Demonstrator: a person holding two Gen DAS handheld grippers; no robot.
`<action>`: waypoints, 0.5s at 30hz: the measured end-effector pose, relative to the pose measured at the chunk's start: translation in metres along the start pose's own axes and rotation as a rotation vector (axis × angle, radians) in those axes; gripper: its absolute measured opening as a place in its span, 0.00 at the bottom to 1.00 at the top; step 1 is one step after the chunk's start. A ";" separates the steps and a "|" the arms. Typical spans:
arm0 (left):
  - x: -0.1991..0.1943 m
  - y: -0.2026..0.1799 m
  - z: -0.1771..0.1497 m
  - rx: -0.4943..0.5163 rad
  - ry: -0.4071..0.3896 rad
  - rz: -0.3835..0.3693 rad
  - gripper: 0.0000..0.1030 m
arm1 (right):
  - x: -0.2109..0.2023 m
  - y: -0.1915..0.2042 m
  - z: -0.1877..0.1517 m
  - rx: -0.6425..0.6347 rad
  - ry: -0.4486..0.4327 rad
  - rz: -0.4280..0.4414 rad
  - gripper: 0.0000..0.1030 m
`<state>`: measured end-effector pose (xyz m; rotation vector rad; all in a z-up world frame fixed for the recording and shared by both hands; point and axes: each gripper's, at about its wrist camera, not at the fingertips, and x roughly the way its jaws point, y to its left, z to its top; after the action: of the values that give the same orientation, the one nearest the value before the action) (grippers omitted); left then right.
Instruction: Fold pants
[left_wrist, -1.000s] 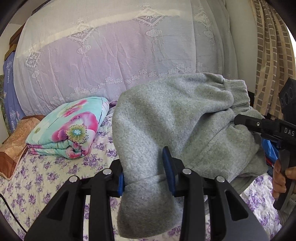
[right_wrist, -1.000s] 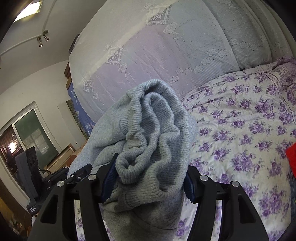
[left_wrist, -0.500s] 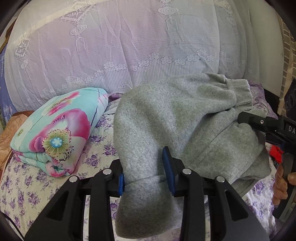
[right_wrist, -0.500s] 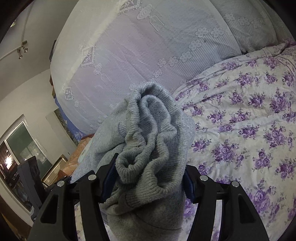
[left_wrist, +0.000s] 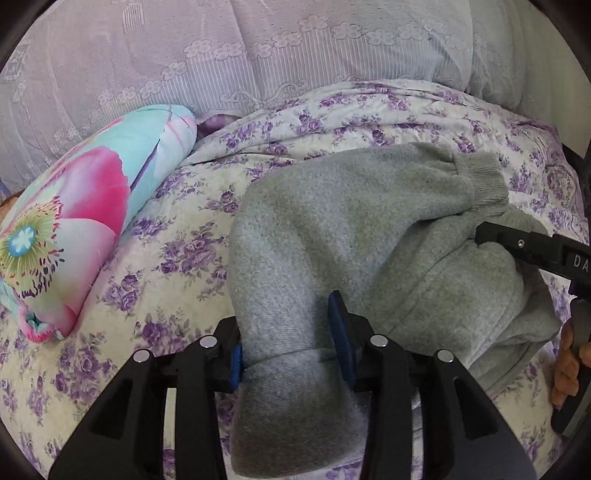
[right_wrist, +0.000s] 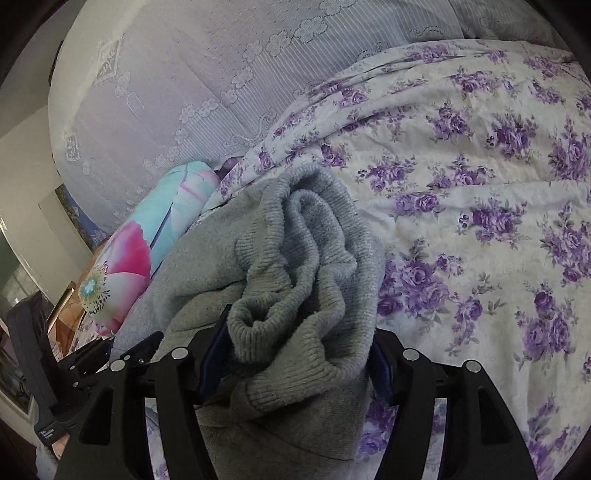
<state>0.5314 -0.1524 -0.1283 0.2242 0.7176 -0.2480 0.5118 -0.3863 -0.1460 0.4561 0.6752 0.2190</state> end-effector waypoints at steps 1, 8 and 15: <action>0.000 0.000 -0.001 -0.002 -0.004 0.006 0.41 | 0.000 0.000 -0.001 -0.006 -0.006 -0.020 0.72; -0.025 0.024 0.002 -0.082 -0.087 0.081 0.70 | -0.038 0.006 0.000 -0.028 -0.168 -0.106 0.85; -0.035 0.026 0.013 -0.104 -0.092 0.091 0.71 | -0.069 0.080 0.007 -0.287 -0.310 -0.080 0.48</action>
<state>0.5214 -0.1265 -0.0925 0.1456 0.6258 -0.1328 0.4599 -0.3423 -0.0651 0.1811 0.3500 0.1621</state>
